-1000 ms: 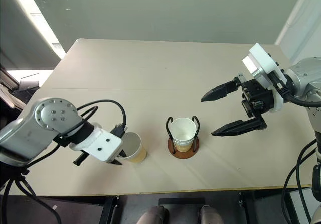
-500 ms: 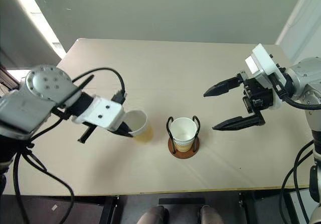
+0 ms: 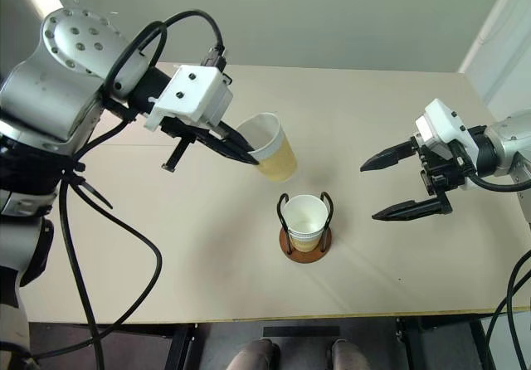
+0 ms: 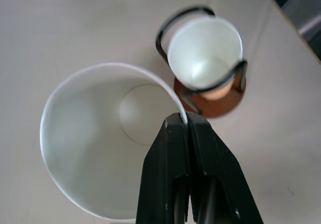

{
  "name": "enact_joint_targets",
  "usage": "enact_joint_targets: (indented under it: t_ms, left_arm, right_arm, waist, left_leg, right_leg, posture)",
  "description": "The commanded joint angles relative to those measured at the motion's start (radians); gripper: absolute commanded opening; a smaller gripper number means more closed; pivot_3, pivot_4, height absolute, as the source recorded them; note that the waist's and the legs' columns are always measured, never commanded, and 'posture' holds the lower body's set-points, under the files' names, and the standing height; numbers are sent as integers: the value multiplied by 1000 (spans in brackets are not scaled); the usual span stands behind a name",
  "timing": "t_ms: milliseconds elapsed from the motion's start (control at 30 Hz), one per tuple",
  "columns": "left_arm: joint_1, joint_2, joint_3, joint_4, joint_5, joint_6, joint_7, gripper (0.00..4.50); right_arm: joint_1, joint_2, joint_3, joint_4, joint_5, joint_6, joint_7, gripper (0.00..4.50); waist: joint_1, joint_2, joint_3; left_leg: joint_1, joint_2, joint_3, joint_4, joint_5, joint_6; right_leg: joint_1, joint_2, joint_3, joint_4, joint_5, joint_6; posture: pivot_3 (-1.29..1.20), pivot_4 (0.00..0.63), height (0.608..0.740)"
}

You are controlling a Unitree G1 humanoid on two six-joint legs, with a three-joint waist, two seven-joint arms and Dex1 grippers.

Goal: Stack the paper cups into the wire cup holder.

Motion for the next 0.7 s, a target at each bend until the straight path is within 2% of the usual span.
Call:
enact_joint_targets:
  t_ms: [33, 333, 700]
  left_arm:
    - [-75, -41, -13, 51, -36, -24, -31, 45]
    - [-127, -124, -134, 76, -132, -47, -31, 45]
    - [-129, -103, -262, 12, -216, -55, -31, 45]
  right_arm:
    - [-3, -36, -78, -51, 46, 43, 1, 4500]
    - [2, -65, -192, -133, 118, 168, -93, 4500]
    - [40, -88, -254, -177, 158, 213, -136, 4500]
  waist:
    - [1, 0, 0]
    - [5, 0, 0]
    - [10, 0, 0]
  left_leg:
    - [0, 0, 0, 0, 0, 0]
    - [-1, 0, 0, 2, 0, 1]
    - [-2, 0, 1, 6, 0, 1]
  right_leg:
    - [0, 0, 0, 0, 0, 0]
    - [0, 0, 0, 0, 1, 1]
    - [0, 0, 0, 0, 2, 3]
  posture:
    - [0, 150, 740]
    - [0, 150, 740]
    - [0, 150, 740]
